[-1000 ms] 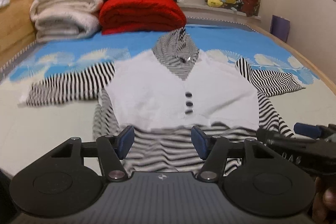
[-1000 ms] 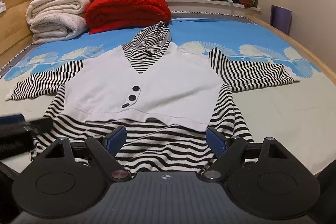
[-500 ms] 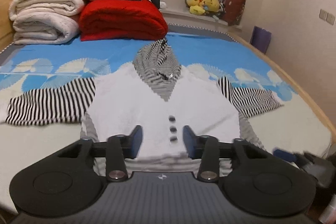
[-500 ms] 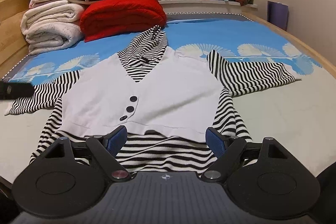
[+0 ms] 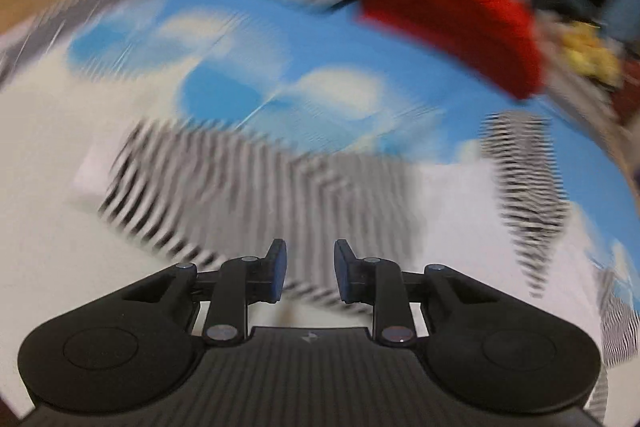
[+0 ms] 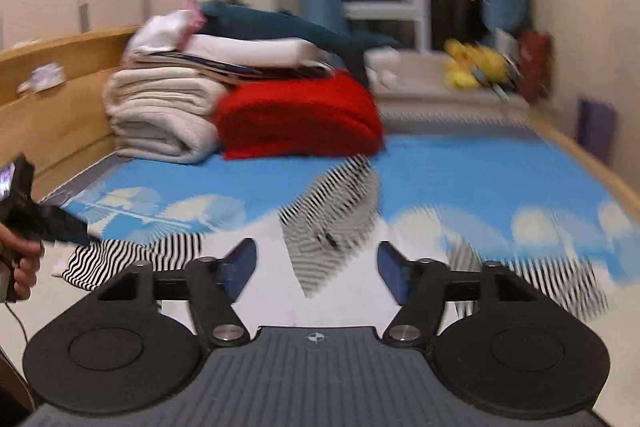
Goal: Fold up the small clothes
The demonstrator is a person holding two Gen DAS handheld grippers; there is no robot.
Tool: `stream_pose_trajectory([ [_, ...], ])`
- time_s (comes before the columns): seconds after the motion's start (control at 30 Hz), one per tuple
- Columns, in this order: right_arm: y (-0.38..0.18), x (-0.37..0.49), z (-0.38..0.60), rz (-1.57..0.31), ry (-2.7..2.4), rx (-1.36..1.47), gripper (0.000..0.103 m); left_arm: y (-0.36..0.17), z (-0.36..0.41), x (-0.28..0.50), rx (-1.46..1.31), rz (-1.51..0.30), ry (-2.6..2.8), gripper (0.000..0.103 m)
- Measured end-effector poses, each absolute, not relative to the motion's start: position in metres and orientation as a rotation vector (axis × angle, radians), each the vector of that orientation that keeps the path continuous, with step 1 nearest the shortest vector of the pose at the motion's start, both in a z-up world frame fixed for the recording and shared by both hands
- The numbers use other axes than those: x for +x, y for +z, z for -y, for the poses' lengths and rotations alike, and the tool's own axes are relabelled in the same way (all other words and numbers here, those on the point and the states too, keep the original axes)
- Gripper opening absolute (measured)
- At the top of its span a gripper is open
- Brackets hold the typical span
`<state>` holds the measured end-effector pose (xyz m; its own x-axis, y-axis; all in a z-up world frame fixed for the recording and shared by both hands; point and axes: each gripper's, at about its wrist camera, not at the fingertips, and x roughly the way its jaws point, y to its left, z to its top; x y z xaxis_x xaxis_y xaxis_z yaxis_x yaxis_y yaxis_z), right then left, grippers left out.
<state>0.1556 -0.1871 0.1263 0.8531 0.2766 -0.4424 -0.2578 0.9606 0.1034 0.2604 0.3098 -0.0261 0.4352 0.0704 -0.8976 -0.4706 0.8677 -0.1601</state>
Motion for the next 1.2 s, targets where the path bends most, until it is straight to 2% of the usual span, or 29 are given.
stream_pose_trajectory([
  [0.17, 0.137, 0.227, 0.161, -0.443, 0.382, -0.032, 0.071, -0.037, -0.366, 0.259, -0.541, -1.068, 0.489, 0.037],
  [0.3, 0.110, 0.264, 0.152, -0.428, 0.375, 0.028, 0.071, -0.047, -0.400, 0.254, -0.655, -1.056, 0.603, 0.041],
  [0.37, 0.090, 0.282, 0.148, -0.531, 0.319, 0.065, 0.071, -0.049, -0.415, 0.254, -0.698, -1.014, 0.630, 0.048],
  [0.53, 0.077, 0.312, 0.164, -0.653, 0.336, 0.249, 0.069, -0.051, -0.422, 0.264, -0.800, -1.003, 0.711, 0.050],
  [0.6, 0.074, 0.317, 0.179, -0.657, 0.288, 0.266, 0.059, -0.050, -0.415, 0.270, -0.823, -1.011, 0.752, 0.042],
  [0.63, 0.073, 0.321, 0.187, -0.665, 0.252, 0.271, 0.055, -0.043, -0.406, 0.273, -0.800, -1.001, 0.779, 0.013],
  [0.67, 0.070, 0.324, 0.195, -0.676, 0.219, 0.282, 0.047, -0.034, -0.395, 0.279, -0.752, -1.009, 0.815, 0.005],
  [0.7, 0.069, 0.328, 0.205, -0.688, 0.187, 0.303, 0.039, -0.024, -0.382, 0.285, -0.704, -1.008, 0.848, 0.005],
  [0.73, 0.065, 0.331, 0.210, -0.697, 0.167, 0.319, 0.035, -0.014, -0.373, 0.293, -0.657, -0.988, 0.867, 0.004],
  [0.8, 0.060, 0.334, 0.227, -0.720, 0.120, 0.359, 0.033, 0.029, -0.327, 0.323, -0.540, -0.901, 0.817, 0.004],
  [0.93, 0.047, 0.333, 0.243, -0.762, 0.067, 0.383, 0.034, 0.123, -0.173, 0.361, -0.391, -0.697, 0.446, 0.003],
  [1.03, 0.034, 0.336, 0.245, -0.806, 0.045, 0.408, 0.034, 0.155, -0.049, 0.362, -0.389, -0.687, 0.067, 0.004],
  [1.1, 0.025, 0.337, 0.250, -0.859, 0.031, 0.472, 0.034, 0.158, 0.014, 0.360, -0.402, -0.763, -0.204, 0.012],
  [1.17, 0.018, 0.340, 0.250, -0.903, 0.013, 0.528, 0.035, 0.162, 0.064, 0.360, -0.384, -0.811, -0.394, 0.030],
  [1.2, 0.014, 0.341, 0.251, -0.921, -0.003, 0.550, 0.036, 0.165, 0.075, 0.360, -0.365, -0.811, -0.394, 0.033],
])
